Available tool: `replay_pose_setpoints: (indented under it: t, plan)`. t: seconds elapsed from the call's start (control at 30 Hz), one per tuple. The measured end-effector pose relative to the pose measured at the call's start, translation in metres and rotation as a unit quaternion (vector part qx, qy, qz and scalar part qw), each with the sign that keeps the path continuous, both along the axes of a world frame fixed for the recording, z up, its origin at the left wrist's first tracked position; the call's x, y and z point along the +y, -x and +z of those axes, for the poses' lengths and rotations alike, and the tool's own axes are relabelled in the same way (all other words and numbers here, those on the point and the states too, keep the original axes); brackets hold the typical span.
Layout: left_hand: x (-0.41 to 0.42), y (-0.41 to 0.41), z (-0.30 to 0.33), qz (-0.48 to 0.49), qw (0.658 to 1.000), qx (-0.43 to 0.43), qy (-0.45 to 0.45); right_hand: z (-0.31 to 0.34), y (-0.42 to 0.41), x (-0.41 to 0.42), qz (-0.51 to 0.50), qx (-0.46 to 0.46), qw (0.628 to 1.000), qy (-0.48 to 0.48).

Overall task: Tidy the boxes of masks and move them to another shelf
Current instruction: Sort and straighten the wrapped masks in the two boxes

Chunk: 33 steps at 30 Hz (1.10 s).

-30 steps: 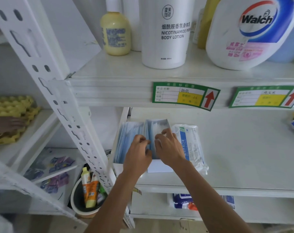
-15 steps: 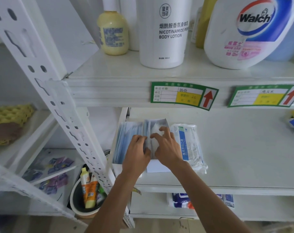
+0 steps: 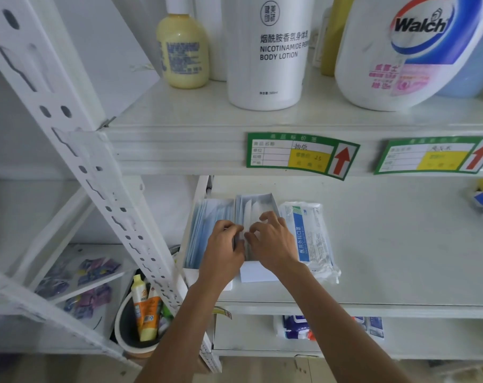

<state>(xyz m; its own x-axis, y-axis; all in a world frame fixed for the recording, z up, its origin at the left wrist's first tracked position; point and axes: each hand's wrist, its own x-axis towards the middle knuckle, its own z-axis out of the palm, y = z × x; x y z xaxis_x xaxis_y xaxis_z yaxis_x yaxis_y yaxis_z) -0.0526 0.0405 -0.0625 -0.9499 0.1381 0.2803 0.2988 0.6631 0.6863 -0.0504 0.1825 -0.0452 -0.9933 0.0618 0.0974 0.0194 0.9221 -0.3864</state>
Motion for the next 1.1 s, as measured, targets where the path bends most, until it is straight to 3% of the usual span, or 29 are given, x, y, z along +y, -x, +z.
replay_pose_setpoints:
  t: [0.2, 0.47, 0.67, 1.0, 1.1]
  plan:
    - [-0.001, -0.002, -0.001, 0.002, 1.0, 0.017, -0.001, 0.003, -0.001, 0.001, -0.023, 0.023, 0.998, 0.047]
    - [-0.004, -0.002, -0.003, -0.058, 0.998, 0.025, 0.006, -0.004, -0.002, -0.001, 0.024, 0.021, 0.999, -0.021]
    - [-0.004, -0.003, 0.0, -0.039, 0.999, 0.014, -0.03, -0.009, 0.003, -0.004, 0.023, -0.014, 0.997, -0.074]
    - [-0.012, -0.007, 0.009, -0.035, 0.994, -0.063, -0.077, -0.011, 0.009, -0.004, -0.008, -0.015, 0.999, -0.05]
    - [-0.014, -0.015, 0.019, -0.037, 0.994, -0.043, -0.097, -0.011, 0.009, -0.002, 0.006, -0.018, 0.998, -0.052]
